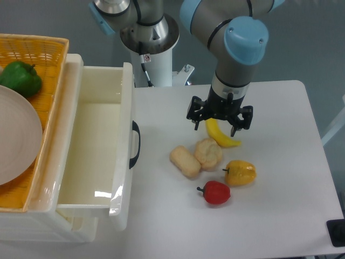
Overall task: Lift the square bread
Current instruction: 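Move the open gripper toward the pale square bread slice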
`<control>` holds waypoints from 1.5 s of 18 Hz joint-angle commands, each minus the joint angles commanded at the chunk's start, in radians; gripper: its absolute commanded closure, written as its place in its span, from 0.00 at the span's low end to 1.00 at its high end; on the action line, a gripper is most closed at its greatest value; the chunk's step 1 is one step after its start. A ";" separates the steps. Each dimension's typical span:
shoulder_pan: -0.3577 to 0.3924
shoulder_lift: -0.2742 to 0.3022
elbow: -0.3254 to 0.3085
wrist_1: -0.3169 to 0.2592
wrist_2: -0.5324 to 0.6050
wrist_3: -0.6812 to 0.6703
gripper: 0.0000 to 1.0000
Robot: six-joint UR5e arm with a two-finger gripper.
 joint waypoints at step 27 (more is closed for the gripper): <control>-0.003 -0.038 -0.117 0.002 -0.006 -0.333 0.00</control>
